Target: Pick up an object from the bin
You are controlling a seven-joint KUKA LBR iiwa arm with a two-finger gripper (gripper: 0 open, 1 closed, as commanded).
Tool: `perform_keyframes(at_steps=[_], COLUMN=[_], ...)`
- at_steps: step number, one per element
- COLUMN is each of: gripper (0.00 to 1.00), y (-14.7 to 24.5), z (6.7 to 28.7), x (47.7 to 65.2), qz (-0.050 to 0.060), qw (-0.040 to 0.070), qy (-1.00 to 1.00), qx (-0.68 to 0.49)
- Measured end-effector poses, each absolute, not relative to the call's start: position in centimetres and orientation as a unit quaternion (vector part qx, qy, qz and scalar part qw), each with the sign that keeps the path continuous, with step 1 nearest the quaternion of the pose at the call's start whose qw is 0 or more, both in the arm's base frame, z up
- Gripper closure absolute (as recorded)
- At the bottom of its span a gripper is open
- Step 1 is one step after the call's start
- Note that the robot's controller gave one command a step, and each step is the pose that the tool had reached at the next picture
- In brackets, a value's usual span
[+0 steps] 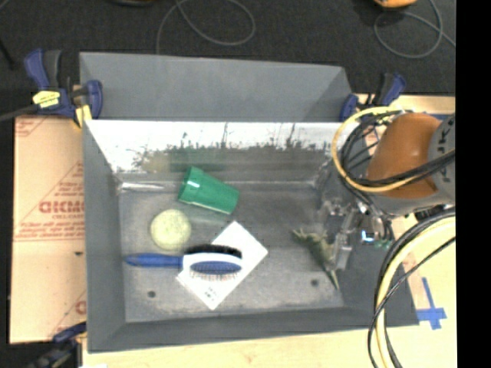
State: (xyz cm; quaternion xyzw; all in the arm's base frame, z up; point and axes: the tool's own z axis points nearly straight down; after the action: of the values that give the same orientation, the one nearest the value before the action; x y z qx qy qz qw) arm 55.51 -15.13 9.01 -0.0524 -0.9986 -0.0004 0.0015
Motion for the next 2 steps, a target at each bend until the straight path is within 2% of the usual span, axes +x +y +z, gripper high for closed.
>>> perform_keyframes(at_steps=[1, 2], gripper=[0.00, 0.00], y=[-15.8, -16.4], z=[11.6, 6.9], x=[55.4, 55.2], qz=[0.000, 0.000], qw=[-0.004, 0.001], qy=[-0.995, -0.995], qx=[-0.098, -0.099])
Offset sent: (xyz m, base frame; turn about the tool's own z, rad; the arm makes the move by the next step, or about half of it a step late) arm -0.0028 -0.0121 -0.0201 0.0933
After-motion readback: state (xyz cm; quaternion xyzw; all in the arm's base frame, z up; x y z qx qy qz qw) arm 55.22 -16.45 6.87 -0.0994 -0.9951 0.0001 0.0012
